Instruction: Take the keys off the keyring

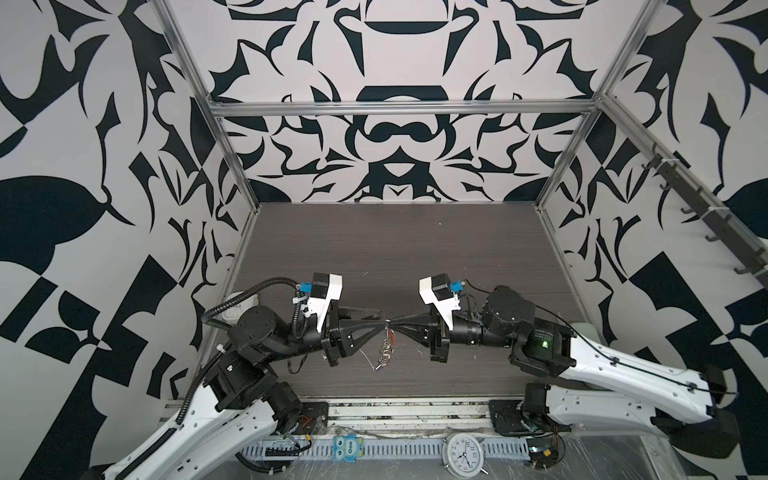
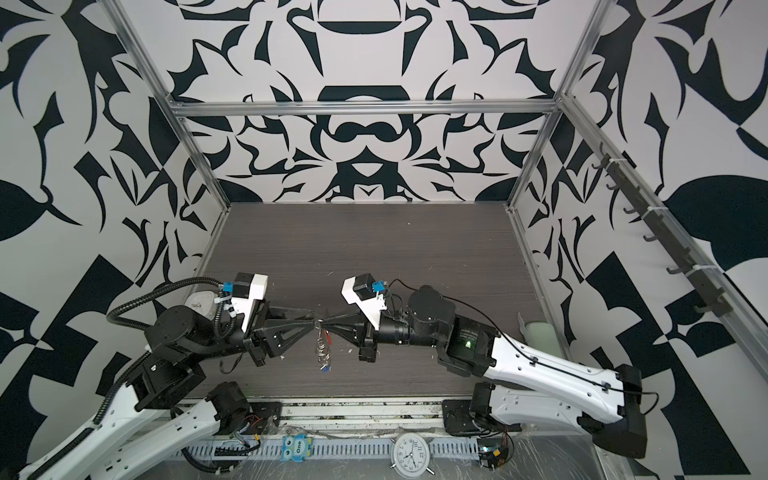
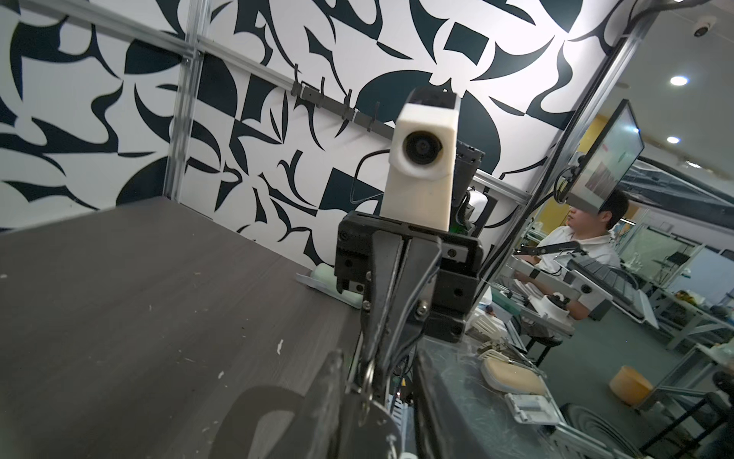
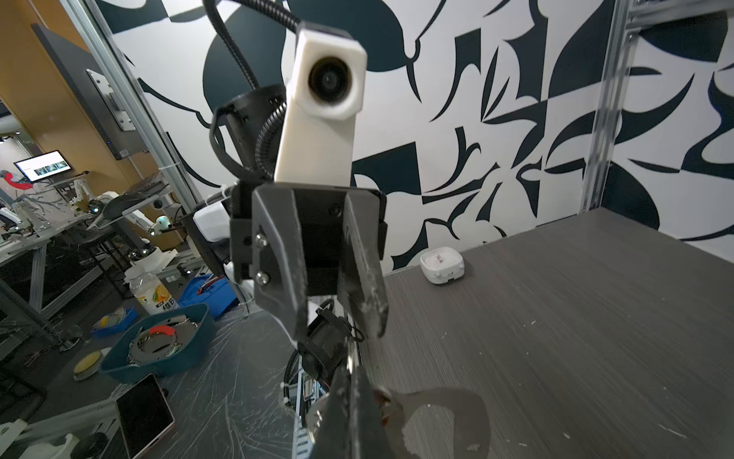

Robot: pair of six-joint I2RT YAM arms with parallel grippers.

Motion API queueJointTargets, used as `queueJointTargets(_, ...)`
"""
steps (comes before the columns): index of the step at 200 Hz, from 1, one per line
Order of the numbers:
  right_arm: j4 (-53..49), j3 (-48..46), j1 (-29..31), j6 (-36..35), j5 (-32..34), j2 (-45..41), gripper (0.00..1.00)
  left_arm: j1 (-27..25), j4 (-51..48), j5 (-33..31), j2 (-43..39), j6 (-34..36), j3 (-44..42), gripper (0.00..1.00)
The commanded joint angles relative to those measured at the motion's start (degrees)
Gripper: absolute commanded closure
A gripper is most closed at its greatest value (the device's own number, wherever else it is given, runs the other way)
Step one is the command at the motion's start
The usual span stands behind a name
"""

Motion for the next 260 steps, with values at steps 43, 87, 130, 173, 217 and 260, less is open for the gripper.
queueJointTargets(43, -7.9, 7.0, -3.4, -1.0, -7.2, -0.6, 1.00, -0.1, -16.0, -1.4, 3.7, 4.7, 8.1, 0.67)
queueJointTargets(87, -12.5, 10.4, -4.4, -1.9, -9.5, 0.6, 1.00, -0.1, -20.8, 0.8, 7.6, 7.0, 11.4, 0.67)
queueJointTargets(130, -12.7, 10.5, -4.4, -1.6, -10.4, 1.5, 1.00, -0.1, -21.2, 1.9, 9.0, 7.5, 12.1, 0.72)
queueJointTargets(173, -13.7, 11.5, -4.8, -1.7, -10.6, 2.3, 1.00, -0.1, -23.5, 2.3, 10.0, 8.6, 13.8, 0.78)
queueJointTargets(217, -14.2, 11.8, -5.4, -1.7, -10.7, 2.7, 1.00, -0.1, -25.5, 3.1, 11.6, 9.5, 15.4, 0.82)
queueJointTargets(260, -14.3, 11.8, -5.7, -1.7, -10.6, 2.5, 1.00, -0.1, -26.7, 2.7, 12.0, 9.8, 15.8, 0.86)
